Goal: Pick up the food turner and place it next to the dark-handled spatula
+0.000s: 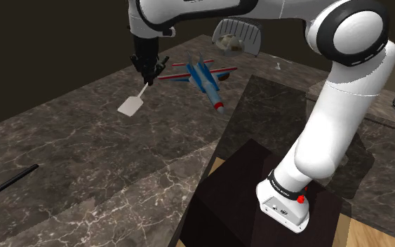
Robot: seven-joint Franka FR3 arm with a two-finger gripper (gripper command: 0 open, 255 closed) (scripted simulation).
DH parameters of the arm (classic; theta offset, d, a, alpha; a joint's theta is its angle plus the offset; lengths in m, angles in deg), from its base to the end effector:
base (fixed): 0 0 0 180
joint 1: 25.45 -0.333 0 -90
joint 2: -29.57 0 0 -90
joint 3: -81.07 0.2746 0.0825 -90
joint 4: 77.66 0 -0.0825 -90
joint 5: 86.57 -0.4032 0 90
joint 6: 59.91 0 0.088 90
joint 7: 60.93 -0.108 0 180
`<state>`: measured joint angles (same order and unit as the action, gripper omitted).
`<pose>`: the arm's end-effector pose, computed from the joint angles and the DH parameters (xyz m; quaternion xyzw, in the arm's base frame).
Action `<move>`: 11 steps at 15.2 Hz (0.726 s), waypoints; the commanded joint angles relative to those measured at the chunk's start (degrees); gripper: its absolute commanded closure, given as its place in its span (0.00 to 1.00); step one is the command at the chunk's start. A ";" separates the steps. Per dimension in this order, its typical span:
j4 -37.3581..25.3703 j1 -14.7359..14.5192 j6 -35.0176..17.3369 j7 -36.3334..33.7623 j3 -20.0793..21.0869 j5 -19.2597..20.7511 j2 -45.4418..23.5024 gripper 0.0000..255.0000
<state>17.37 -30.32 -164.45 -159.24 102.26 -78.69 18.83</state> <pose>0.5734 0.2545 0.4549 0.8159 -0.5773 0.0271 0.0188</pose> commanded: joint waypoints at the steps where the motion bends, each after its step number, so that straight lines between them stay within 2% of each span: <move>1: 1.77 -1.46 -0.48 -2.68 1.10 -0.22 1.12 1.00; 11: 4.86 -8.38 -0.27 -14.99 6.50 -0.74 3.52 1.00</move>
<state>22.36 -38.02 -165.01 -172.96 108.24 -79.42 22.29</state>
